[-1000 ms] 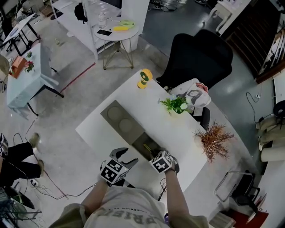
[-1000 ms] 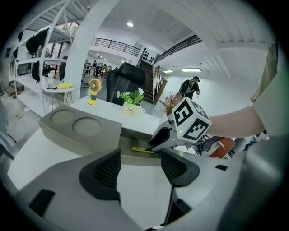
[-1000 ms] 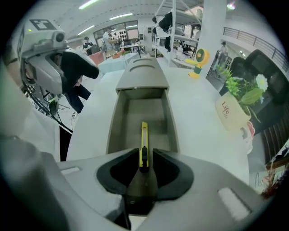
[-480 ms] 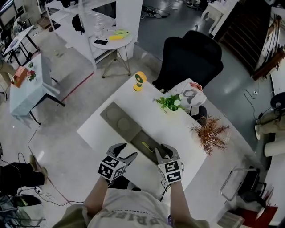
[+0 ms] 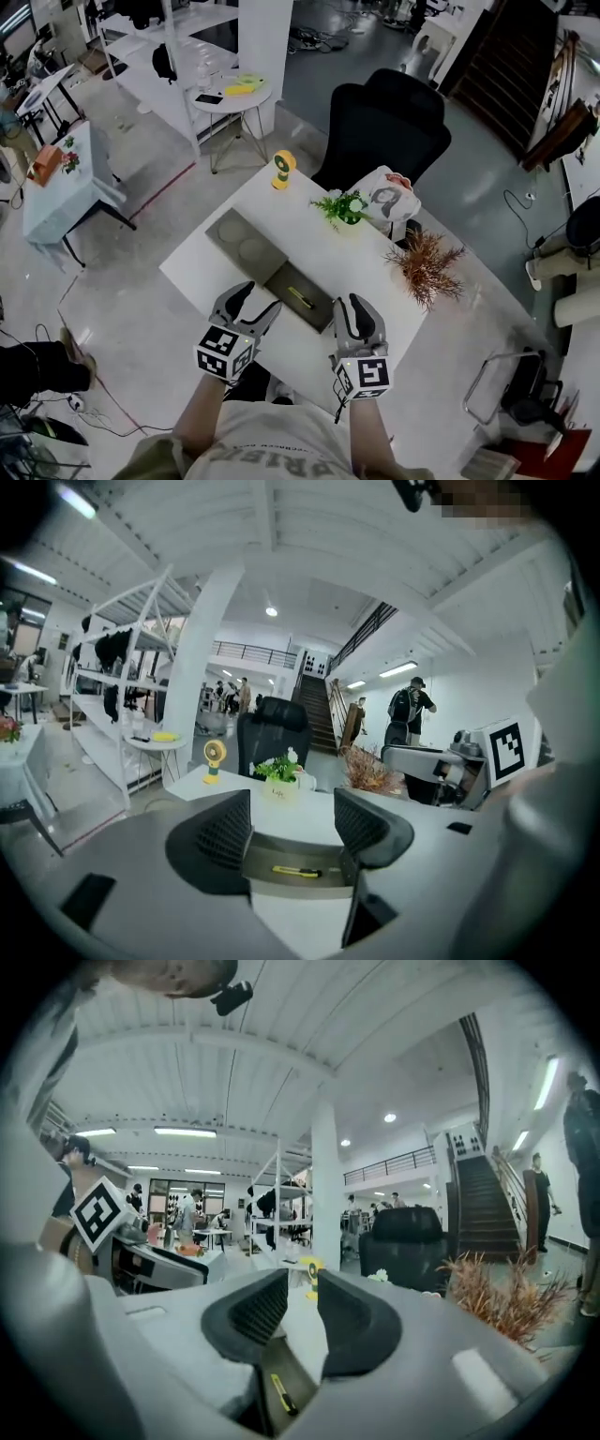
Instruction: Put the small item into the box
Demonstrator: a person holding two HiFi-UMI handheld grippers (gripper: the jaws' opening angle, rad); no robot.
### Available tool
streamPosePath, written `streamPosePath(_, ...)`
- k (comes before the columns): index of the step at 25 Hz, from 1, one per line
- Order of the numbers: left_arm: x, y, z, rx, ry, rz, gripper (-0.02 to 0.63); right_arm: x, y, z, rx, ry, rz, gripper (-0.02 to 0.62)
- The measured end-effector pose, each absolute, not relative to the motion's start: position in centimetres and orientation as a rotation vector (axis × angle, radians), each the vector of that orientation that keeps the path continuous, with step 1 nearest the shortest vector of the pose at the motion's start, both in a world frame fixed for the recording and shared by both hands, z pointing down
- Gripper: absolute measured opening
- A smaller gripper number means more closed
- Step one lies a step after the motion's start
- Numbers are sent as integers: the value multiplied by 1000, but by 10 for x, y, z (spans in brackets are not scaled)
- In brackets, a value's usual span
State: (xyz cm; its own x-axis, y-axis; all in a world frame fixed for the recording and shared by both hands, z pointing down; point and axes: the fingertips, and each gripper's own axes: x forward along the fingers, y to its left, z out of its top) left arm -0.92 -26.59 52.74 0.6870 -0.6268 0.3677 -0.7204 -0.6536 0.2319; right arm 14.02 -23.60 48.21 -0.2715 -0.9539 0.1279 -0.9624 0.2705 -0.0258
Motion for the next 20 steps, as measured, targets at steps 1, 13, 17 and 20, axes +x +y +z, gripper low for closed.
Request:
streamPosePath(1,-9,-264,518,2562,-1097,333,272,141,-232,474,1861,-2443,112,86)
streamPosePath(13,-10,-227,448,2662,-1383,37,178,133,-191,414,1929,-2492,-168,77)
streamPosePath(17,-11,-215,436,2692,-1461,21,110,135,-180,406,1946,-2458,-236,11)
streamPosePath(20,-14,-208,428,2707,-1517,-12,61,134,-175,402,1955,-2455,-267,2)
